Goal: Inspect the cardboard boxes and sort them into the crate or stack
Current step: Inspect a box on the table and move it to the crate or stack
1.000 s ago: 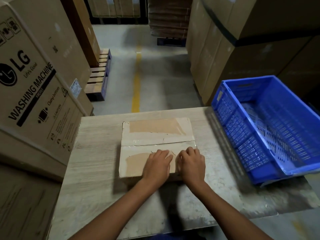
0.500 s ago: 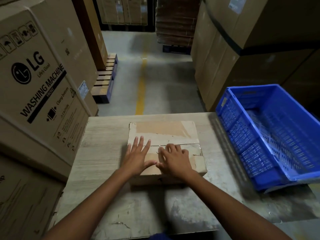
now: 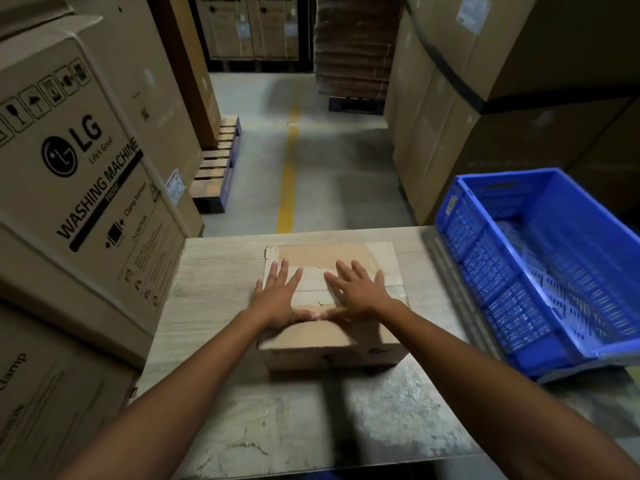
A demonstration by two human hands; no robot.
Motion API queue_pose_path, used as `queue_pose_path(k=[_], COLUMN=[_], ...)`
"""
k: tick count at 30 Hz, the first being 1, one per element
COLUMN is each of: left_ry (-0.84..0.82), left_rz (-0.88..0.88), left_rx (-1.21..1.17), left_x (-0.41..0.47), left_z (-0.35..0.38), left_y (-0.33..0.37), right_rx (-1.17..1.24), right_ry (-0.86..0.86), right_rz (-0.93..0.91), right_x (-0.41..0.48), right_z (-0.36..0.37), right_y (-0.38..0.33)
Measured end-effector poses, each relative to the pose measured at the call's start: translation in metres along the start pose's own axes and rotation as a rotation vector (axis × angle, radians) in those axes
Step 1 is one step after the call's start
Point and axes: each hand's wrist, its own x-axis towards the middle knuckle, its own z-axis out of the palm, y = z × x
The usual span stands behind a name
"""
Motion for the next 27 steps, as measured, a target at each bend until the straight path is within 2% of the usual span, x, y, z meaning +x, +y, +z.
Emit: queue_pose_path(k=[2,6,9,11,14,17,19,27], left_ry=[0.102,0.241,0.291,0.273,0.260,0.332,0.297,-0.049], left_rz=[-0.020,-0.119,-0.246,-0.317,-0.335,-0.160,-0.060,0.061], left_rx=[-0.117,-0.294,-0.481,-0.513,-0.471,-0.111,0.061,0.057], left_x=[-0.002,-0.001,0.002,0.004,0.004,0.002,0.002,0.010], left_z=[0.007,0.017,0.015,0.013,0.012,0.022,0.025,0.005], left_y=[-0.005,-0.004,0.002,0.005,0.006,0.010,0.012,-0.012], right_rx=[0.043,0.199,0.290,0.341,0.359,0.163,0.069,0.054], right_ry=[0.061,0.129,0.189,0.225,0.257,0.259,0.225,0.025], right_rz=[0.062,0.317,0.389,0.402,0.404,0.306,0.205,0.091], right_x=[-0.008,-0.018,-0.016,-0.015,-0.015,-0.015,-0.014,-0.018], right_z=[0.004,0.019,0.024,0.024,0.023,0.023,0.022,0.009], right_y=[0.008,0.027,0.029,0.028,0.028,0.025,0.023,0.032])
